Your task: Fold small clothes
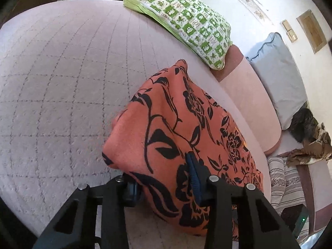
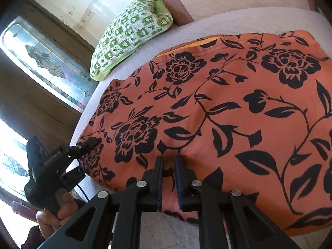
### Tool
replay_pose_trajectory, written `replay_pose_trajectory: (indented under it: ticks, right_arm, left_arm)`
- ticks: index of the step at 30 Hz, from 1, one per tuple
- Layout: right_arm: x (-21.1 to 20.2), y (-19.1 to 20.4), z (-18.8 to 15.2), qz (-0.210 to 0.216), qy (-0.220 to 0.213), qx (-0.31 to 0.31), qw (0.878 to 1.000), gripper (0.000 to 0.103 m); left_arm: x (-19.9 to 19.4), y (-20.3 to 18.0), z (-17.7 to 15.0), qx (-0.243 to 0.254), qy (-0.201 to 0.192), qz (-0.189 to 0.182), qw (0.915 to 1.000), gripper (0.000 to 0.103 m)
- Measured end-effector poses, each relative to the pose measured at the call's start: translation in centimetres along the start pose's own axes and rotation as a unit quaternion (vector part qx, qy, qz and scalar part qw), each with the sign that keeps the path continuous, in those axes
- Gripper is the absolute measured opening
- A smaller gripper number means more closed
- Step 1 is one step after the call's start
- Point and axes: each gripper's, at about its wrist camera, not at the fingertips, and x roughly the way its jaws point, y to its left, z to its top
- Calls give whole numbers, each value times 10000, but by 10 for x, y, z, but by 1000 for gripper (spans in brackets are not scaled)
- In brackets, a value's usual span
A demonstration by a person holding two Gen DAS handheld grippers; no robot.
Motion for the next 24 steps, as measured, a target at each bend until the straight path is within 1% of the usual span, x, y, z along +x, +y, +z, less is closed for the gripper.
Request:
replay_pose_trajectory:
  ticks: [1, 3, 5, 6, 8, 9, 10, 12, 14, 15, 16, 17, 18, 19, 21, 22, 23, 24]
  right_arm:
    - [1, 2, 0, -32, -10, -34, 10000, 12]
    - [1, 5, 0, -89, -1, -67, 9999, 12]
    - [1, 6, 2, -78, 49, -5, 10000, 14]
    - [-1, 5, 3, -5, 98, 77, 9999, 15]
    - [-3, 4, 7, 65, 181, 231, 9995, 15]
    - [-5, 3, 10, 100, 252, 304, 9992, 15]
    - [-7, 3, 11, 110, 268, 331, 9990, 15]
    - [-13, 7, 20, 49, 201, 287, 9994, 16]
    - [-19, 14, 34, -85, 173, 228, 9996, 19]
    - [-21, 19, 47, -105, 200, 191, 9996, 25]
    - [-22, 24, 57, -102, 227, 162, 9996, 29]
    - [-20, 32, 71, -125, 330, 111, 9993, 47]
    - [-17, 38, 81, -95, 409, 105, 9991, 71]
    - [-14, 48, 99, 114, 506, 137, 9986, 75]
    - [-6, 63, 123, 410, 693, 124, 9967, 75]
    - [1, 76, 142, 474, 849, 41, 9953, 75]
    - [6, 85, 150, 469, 932, -45, 9945, 75]
    - [16, 100, 164, 452, 1069, -194, 9930, 76]
  left_arm:
    - [0, 0, 0, 4, -15, -18, 10000, 40]
    - [1, -2, -1, 51, -84, -23, 9999, 46]
    - [1, -7, -3, 180, -144, 24, 9997, 46]
    - [0, -10, -4, 327, -203, 56, 9992, 44]
    - [-3, -18, -5, 667, -317, 177, 9971, 36]
    - [-5, -28, -7, 1064, -416, 322, 9929, 32]
    - [-7, -35, -9, 1344, -523, 382, 9888, 31]
    - [-11, -53, -16, 2025, -775, 586, 9745, 29]
    - [-13, -65, -21, 2456, -949, 705, 9621, 28]
    - [-14, -68, -22, 2575, -1008, 739, 9582, 28]
    - [-14, -72, -25, 2746, -1057, 820, 9522, 28]
    - [-14, -75, -26, 2864, -1079, 892, 9478, 28]
    - [-13, -78, -28, 3023, -1106, 975, 9418, 28]
    - [-13, -79, -30, 3108, -1129, 1007, 9383, 28]
    - [-12, -84, -34, 3400, -1182, 1113, 9263, 28]
    - [-12, -88, -37, 3529, -1203, 1145, 9208, 28]
    - [-12, -90, -39, 3605, -1218, 1151, 9176, 28]
    - [-12, -92, -41, 3729, -1242, 1144, 9124, 27]
